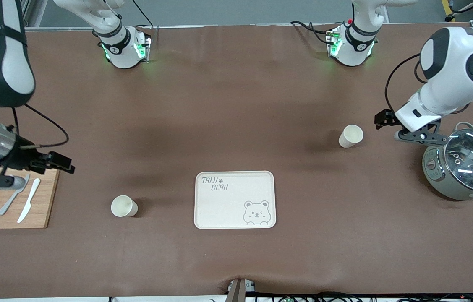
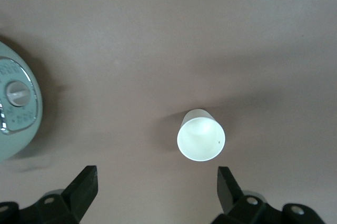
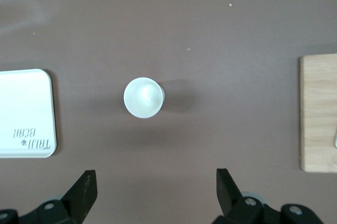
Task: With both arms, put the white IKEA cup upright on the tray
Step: 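Lower the right gripper over one cup while the left gripper lowers over the other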
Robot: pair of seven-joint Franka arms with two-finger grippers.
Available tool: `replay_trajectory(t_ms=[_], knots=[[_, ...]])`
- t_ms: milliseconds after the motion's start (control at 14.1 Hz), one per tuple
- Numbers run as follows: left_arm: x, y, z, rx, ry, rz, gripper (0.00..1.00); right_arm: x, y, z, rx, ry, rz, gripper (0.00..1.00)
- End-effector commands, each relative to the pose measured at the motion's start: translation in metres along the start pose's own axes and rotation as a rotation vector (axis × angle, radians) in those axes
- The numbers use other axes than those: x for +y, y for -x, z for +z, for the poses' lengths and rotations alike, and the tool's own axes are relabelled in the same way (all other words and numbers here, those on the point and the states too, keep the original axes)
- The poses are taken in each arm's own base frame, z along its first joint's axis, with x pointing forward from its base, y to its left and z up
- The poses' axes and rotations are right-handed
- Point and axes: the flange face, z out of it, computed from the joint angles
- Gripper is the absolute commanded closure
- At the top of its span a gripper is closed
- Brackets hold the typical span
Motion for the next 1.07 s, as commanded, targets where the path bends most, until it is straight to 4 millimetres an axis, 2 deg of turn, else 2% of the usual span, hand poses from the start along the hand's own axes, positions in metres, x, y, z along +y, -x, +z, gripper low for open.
replay_trajectory(t_ms=[0, 355, 498, 711, 995], knots=[[0.005, 0.021, 0.015, 0.037, -0.015, 0.010, 0.00, -0.004, -0.030, 0.043, -0.007, -0.005, 0.041, 0.00], [0.011, 0.043, 0.095, 0.087, -0.014, 0.021, 0.00, -0.024, -0.049, 0.120, 0.007, 0.022, 0.030, 0.00], [0.012, 0.042, 0.111, 0.070, -0.010, 0.022, 0.00, -0.027, -0.050, 0.145, -0.004, 0.028, 0.027, 0.00], [0.014, 0.043, 0.137, 0.095, -0.007, 0.026, 0.00, -0.020, -0.055, 0.169, 0.026, 0.064, -0.003, 0.00], [0.016, 0.040, 0.169, 0.126, -0.001, 0.025, 0.00, -0.010, -0.054, 0.184, 0.014, 0.113, -0.031, 0.00]])
